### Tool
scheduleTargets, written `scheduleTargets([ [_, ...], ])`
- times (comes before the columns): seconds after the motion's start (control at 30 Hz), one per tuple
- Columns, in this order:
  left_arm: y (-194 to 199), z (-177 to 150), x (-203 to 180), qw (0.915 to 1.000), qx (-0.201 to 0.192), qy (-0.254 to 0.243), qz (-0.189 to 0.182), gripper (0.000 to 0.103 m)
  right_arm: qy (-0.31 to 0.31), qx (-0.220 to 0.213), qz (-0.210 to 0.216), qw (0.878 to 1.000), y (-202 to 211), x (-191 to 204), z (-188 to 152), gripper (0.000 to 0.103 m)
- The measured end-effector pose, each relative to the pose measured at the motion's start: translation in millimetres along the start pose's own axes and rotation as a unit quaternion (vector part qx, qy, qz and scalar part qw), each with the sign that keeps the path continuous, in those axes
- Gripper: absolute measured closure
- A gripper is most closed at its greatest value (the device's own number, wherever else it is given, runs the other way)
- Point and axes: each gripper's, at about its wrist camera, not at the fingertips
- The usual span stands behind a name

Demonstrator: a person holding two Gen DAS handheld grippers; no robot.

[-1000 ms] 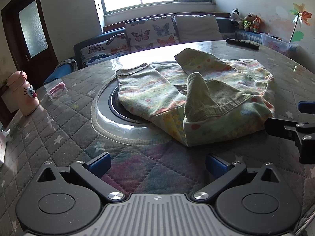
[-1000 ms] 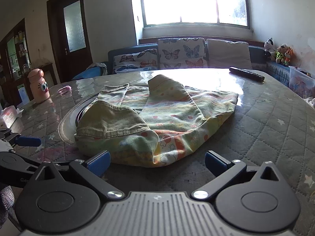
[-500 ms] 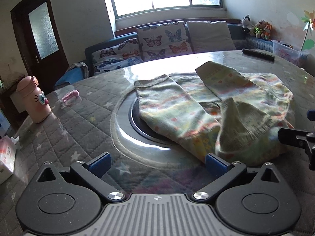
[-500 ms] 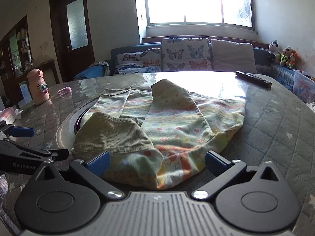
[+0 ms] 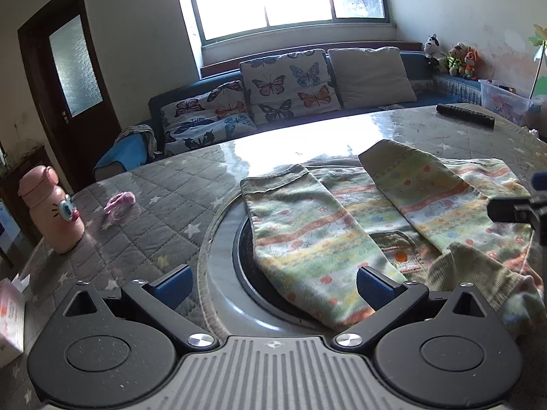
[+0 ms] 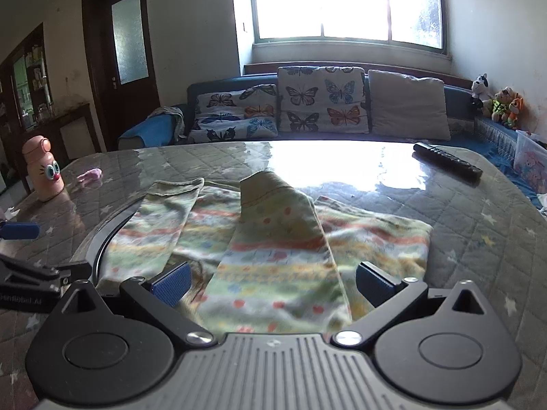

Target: Fold clothes

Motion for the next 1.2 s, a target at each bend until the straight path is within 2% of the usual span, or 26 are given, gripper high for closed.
scheduleTargets([
  [0.2,-34.8,11.0,1.2,0.9999,0.004,-0.013,0.002,0.0,0.016,0.015,-0.002,1.0,-54.1,-9.7,19.1,0.0],
  [0.4,-69.5,27.7,-0.3,0.9997,0.001,-0.014,-0.019,0.001,0.036,0.024,0.002,0.999,-101.2,-12.4,31.8,0.004],
  [0.53,-96.6,36.6,-7.2,0.9989,0.012,-0.01,-0.044,0.005,0.04,0.041,0.005,0.998,-131.2,-15.3,35.2,0.011],
  [0.7,-125.7,41.1,-14.7,0.9963,0.037,0.004,-0.077,0.014,0.043,0.059,0.014,0.997,-148.8,-18.2,33.3,0.032],
  [0.77,-134.4,40.4,-17.8,0.9954,0.047,0.006,-0.083,0.019,0.039,0.064,0.019,0.997,-150.7,-19.9,32.3,0.051],
  [0.87,-142.5,36.2,-20.1,0.9945,0.058,0.007,-0.087,0.028,0.03,0.067,0.025,0.997,-150.2,-23.6,31.4,0.07],
  [0.9,-142.8,35.5,-19.3,0.9942,0.057,0.01,-0.091,0.03,0.026,0.067,0.028,0.997,-148.9,-24.9,31.7,0.073],
  [0.97,-142.1,35.5,-17.6,0.9933,0.056,0.017,-0.1,0.041,0.022,0.062,0.031,0.997,-143.7,-26.2,33.2,0.083],
  [1.03,-140.7,36.1,-16.0,0.9926,0.055,0.021,-0.106,0.062,0.02,0.058,0.032,0.998,-138.0,-27.3,34.8,0.089],
  [1.07,-139.7,36.2,-15.5,0.993,0.054,0.021,-0.103,0.066,0.018,0.055,0.033,0.998,-134.7,-28.0,35.6,0.091],
  [1.13,-137.3,36.2,-12.8,0.9936,0.052,0.023,-0.098,0.083,0.014,0.046,0.034,0.998,-126.6,-29.0,37.2,0.093],
  [1.2,-134.3,36.3,-8.3,0.9935,0.049,0.029,-0.098,0.093,0.01,0.037,0.035,0.999,-116.5,-29.9,38.7,0.095],
])
Point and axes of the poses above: each gripper's, at about its wrist camera, not at the fingertips, and y roughly against the way its jaws point, x to its left, z to its top, and after that the axes turned 8 degrees about -x, right-handed
